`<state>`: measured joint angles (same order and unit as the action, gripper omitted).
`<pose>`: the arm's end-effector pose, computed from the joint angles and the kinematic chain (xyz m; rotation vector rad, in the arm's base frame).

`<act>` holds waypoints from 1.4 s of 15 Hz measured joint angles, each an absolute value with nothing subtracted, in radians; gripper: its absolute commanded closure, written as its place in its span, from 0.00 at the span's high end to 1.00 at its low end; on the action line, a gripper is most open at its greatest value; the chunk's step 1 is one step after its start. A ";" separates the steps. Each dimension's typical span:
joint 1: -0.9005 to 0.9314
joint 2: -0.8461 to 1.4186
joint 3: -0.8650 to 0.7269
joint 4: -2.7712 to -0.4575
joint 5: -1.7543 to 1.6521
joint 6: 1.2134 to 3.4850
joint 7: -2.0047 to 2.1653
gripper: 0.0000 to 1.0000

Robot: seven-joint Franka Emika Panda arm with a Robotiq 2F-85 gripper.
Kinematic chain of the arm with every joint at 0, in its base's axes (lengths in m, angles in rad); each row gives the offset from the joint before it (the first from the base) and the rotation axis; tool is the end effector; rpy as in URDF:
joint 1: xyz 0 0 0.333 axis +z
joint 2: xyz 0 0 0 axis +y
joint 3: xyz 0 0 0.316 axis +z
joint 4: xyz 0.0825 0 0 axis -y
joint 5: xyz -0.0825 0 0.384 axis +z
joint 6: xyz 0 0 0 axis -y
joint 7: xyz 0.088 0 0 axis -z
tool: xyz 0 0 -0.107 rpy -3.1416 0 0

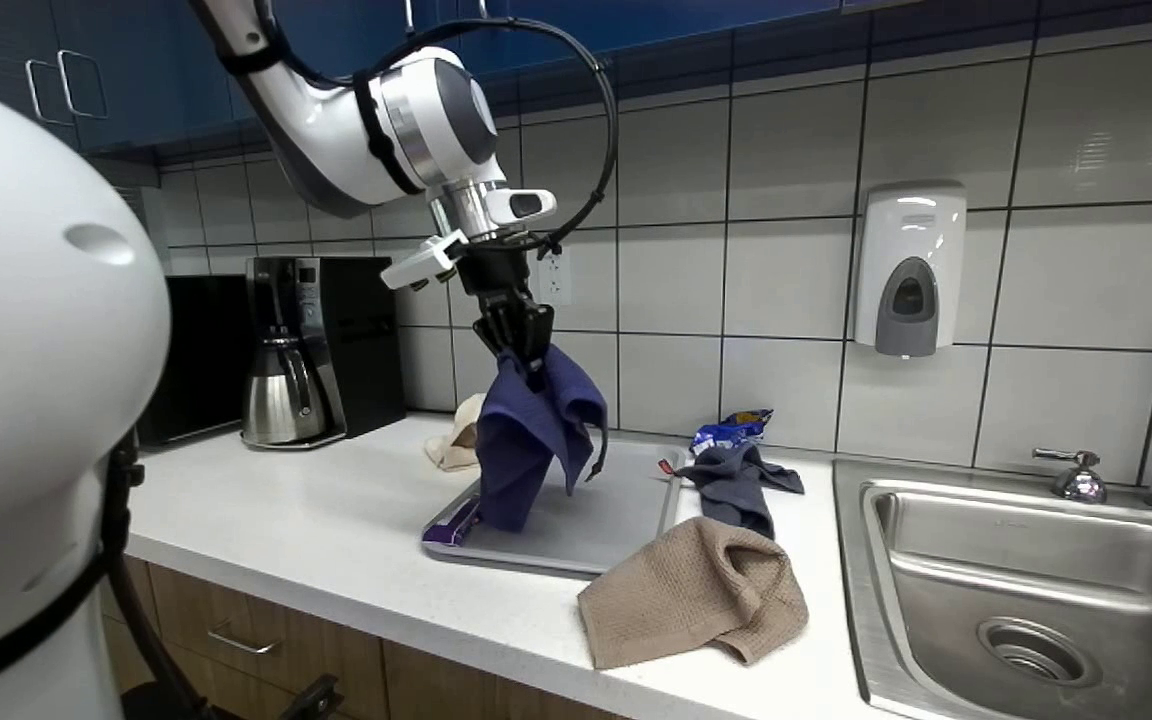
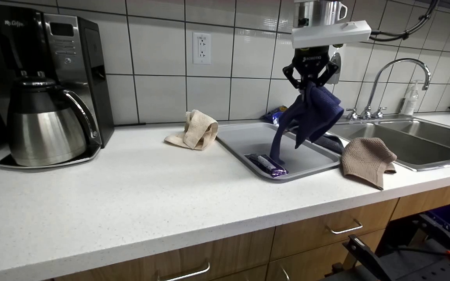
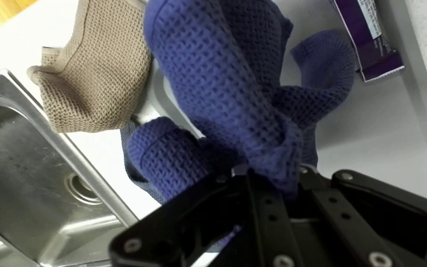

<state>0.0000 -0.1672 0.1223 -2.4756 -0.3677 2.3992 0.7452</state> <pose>0.4630 0.0540 0.3624 2.8622 -0.5239 0.2861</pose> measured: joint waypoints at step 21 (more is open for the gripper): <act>0.004 0.101 0.047 -2.277 -0.330 2.209 0.819 0.02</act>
<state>0.0040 0.1010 0.0473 -2.2768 -0.3298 2.2093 0.8195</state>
